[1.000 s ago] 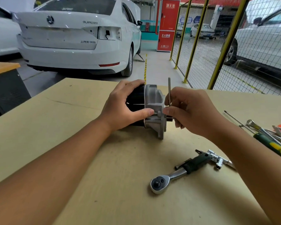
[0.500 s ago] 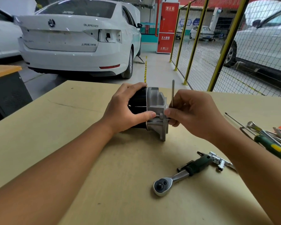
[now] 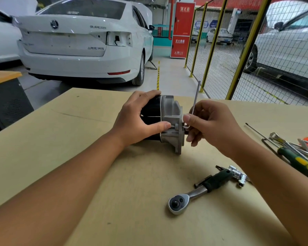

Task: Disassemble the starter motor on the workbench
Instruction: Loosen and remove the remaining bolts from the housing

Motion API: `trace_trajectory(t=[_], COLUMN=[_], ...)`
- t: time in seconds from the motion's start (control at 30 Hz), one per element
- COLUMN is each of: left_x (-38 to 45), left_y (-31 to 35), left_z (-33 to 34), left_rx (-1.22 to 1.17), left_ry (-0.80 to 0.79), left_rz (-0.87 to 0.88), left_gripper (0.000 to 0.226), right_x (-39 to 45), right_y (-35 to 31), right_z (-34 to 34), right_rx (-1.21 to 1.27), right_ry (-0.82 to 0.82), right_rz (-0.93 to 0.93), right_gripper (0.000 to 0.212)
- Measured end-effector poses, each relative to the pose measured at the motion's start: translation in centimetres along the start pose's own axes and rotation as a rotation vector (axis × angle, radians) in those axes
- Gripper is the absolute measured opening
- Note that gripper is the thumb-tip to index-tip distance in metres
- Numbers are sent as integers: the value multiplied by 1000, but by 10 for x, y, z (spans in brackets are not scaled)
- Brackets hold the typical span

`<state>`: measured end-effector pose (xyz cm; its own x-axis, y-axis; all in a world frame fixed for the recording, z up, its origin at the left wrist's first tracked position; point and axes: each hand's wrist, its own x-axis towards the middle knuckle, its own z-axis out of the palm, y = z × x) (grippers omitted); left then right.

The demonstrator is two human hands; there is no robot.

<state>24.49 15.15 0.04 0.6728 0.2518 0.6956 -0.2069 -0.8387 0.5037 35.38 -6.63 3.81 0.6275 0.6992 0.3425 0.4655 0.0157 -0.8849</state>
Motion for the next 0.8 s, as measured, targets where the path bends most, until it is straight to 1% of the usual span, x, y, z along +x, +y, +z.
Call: trace_trajectory(t=[0.13,0.2,0.37,0.5,0.6,0.7,0.8], left_x=[0,0,0,0,0,0,0], left_y=[0,0,-1,-2,-1,0,0], left_z=[1,1,1,2,2,1,1], left_rx=[-4,-5,-7,1,1,-7,-7], left_ry=[0,1,7,3,7,8,5], left_rz=[4,6,12,15,13,11,8], left_gripper=[88,88,87,87,88,88,89], right_x=[1,1,3,1,0,1,0], right_y=[4,5,2,-1,-2,-1,0], right_z=[-1,0,4,4,6,6,2], right_rx=[31,6,-74,-147,-194,-150,-121], right_ry=[-13,13,72,50,57,41,-8], right_rz=[23,-2,-36,-110,-132,-140,-202], right_gripper=[14,11,14,14,15,16,18])
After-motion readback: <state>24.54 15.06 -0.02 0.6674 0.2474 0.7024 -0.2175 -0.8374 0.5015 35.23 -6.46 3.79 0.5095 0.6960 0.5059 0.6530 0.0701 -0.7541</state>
